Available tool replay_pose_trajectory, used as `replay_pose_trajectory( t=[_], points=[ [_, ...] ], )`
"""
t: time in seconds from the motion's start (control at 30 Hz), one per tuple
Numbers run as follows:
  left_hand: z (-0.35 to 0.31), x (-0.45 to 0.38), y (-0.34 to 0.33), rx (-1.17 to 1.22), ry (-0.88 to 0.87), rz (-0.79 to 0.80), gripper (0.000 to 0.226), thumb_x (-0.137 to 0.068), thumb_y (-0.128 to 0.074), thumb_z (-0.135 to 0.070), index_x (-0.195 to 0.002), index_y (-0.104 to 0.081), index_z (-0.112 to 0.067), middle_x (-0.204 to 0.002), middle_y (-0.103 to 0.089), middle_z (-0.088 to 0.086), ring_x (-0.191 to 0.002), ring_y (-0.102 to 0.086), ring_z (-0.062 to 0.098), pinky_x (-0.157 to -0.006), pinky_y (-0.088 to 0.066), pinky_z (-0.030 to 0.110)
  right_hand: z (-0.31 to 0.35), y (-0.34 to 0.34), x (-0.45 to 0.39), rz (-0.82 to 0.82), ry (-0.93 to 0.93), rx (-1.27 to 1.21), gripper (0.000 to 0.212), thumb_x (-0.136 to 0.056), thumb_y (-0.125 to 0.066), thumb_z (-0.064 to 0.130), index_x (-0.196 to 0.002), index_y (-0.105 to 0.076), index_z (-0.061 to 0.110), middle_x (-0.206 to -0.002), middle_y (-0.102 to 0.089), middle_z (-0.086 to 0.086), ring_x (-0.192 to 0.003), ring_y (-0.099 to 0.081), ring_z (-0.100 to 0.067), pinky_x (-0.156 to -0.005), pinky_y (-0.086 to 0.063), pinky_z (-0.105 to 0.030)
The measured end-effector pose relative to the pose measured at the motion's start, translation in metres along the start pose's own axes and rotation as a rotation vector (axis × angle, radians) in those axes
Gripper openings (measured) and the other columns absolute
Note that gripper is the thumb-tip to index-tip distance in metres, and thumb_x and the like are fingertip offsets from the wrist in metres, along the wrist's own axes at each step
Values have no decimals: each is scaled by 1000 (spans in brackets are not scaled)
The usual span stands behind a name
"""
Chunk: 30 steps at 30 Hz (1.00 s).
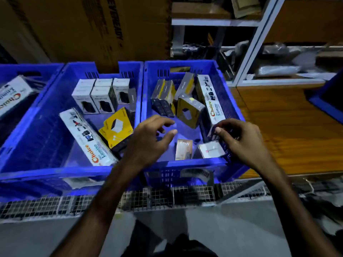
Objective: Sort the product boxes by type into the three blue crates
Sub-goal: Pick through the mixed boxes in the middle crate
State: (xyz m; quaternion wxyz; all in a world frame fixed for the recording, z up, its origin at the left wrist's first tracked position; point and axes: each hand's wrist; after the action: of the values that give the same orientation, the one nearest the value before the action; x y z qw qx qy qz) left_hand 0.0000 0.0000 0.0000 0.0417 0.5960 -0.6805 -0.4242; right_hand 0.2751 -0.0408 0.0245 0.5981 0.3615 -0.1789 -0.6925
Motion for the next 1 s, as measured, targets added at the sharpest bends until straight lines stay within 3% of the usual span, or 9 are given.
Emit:
replay_pose_trajectory(
  t=[0.17,0.4,0.57,0.67,0.73,0.8,0.87,0.93,1.0],
  points=[
    [-1,-23,-18,-80,176,284,38,-95,-73,-42,-125,-69,-18,-122,-69,1,-90,-69,19,-84,-57,45,-11,13,-15,86,-84,93,13,-93,-72,38,-92,-74,26,-81,-75,12,-72,-70,-4,-72,-56,-33],
    [-2,-67,-52,-372,265,826,74,-95,-66,-58,-155,-44,-21,-155,-45,9,-143,-43,30,-111,-39,44,-24,3,-30,432,-13,362,39,-87,-72,57,-113,-68,28,-105,-76,0,-103,-70,-28,-77,-50,-34],
    [-4,-84,-88,-644,473,1092,71,-98,-50,-64,-154,-41,-21,-163,-37,15,-140,-47,36,-113,-43,49,-20,-22,-41,620,-114,603,60,-77,-63,82,-86,-53,23,-106,-72,-10,-103,-67,-36,-79,-51,-40],
    [-6,-89,-99,-682,555,1189,80,-99,-38,-73,-162,-33,-23,-170,-31,5,-150,-39,32,-123,-31,50,-10,-37,-46,791,-221,688,72,-74,-65,82,-98,-62,15,-118,-71,-15,-108,-68,-37,-83,-52,-40],
    [-7,-93,-100,-712,550,1236,87,-93,-41,-80,-159,-39,-24,-165,-40,2,-137,-54,33,-117,-39,50,-2,-39,-48,873,-328,678,73,-78,-70,74,-116,-66,12,-125,-71,-13,-111,-69,-33,-82,-51,-37],
    [-14,-91,-97,-617,630,1311,75,-99,-46,-71,-148,-53,-14,-143,-62,9,-91,-70,30,-89,-52,40,2,-41,-49,922,-421,648,65,-82,-70,64,-116,-66,9,-123,-72,-12,-106,-71,-31,-80,-53,-38],
    [-18,-87,-93,-473,728,1316,52,-106,-49,-53,-106,-65,-3,-86,-78,16,-52,-67,27,-61,-53,29,1,-44,-48,905,-445,643,58,-81,-70,59,-117,-62,13,-126,-70,-13,-105,-70,-31,-76,-52,-37],
    [-20,-83,-85,-405,732,1288,43,-103,-59,-42,-84,-59,-4,-65,-68,16,-50,-66,28,-54,-56,30,0,-42,-46,843,-480,615,63,-72,-75,60,-115,-55,19,-113,-71,-10,-94,-71,-30,-66,-52,-34],
    [-15,-83,-77,-297,671,1160,42,-89,-73,-43,-97,-64,-3,-90,-70,19,-71,-73,36,-61,-64,45,3,-32,-45,749,-504,539,73,-64,-79,66,-117,-52,23,-92,-72,-3,-78,-73,-27,-58,-58,-35]
  ],
)
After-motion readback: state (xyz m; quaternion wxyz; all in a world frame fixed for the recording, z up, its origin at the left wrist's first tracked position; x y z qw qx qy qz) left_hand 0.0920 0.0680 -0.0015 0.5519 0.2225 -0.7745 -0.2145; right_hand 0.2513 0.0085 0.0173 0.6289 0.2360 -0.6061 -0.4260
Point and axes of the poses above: each hand's wrist, its own x-axis away from the middle knuckle, its own y-axis out of the back of the hand, z = x × y
